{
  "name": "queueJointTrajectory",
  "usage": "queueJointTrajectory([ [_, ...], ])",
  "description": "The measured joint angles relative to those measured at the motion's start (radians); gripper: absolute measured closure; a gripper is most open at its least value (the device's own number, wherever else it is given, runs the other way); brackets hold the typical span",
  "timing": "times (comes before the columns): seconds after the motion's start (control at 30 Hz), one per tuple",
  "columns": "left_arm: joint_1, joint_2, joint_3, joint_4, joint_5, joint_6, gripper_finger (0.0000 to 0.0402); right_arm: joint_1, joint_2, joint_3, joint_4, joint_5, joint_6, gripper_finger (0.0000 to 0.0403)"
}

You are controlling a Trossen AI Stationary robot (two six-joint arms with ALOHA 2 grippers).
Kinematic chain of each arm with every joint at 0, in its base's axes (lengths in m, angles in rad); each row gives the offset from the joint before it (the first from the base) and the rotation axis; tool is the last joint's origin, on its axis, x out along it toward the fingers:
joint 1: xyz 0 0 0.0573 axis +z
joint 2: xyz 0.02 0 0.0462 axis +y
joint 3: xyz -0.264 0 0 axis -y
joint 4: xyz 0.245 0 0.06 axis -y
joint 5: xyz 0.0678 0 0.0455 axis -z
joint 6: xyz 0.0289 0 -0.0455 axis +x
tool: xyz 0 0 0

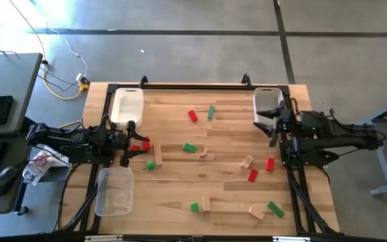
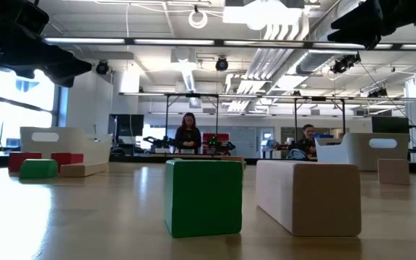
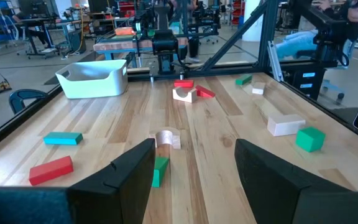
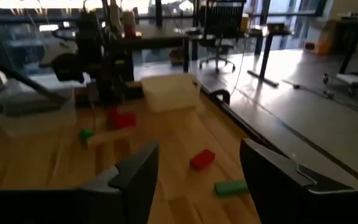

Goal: Sort & place blocks by color
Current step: Put the light brown block into the gray bin

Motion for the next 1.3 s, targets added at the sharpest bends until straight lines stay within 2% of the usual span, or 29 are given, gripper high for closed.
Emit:
queueJointTrajectory([
  [0.13,0.000,0.000,0.000,0.000,0.000,0.000,0.0193,0.000,0.136,0.108,-0.127,-0.014,0.023,0.0189],
  [0.33,0.000,0.000,0.000,0.000,0.000,0.000,0.0193,0.000,0.304,0.233,-0.294,-0.097,0.022,0.0189],
  [0.57,0.000,0.000,0.000,0.000,0.000,0.000,0.0193,0.001,0.449,0.289,-0.484,-0.157,0.014,0.0189],
  [0.77,0.000,0.000,0.000,0.000,0.000,0.000,0.0193,0.003,0.548,0.289,-0.483,-0.304,-0.052,0.0189],
  [0.97,0.000,0.000,0.000,0.000,0.000,0.000,0.0193,0.004,0.637,0.289,-0.482,-0.381,-0.081,0.0189],
  [1.3,0.000,0.000,0.000,0.000,0.000,0.000,0.0193,0.072,0.777,0.289,-0.485,-0.412,-0.103,0.0189],
])
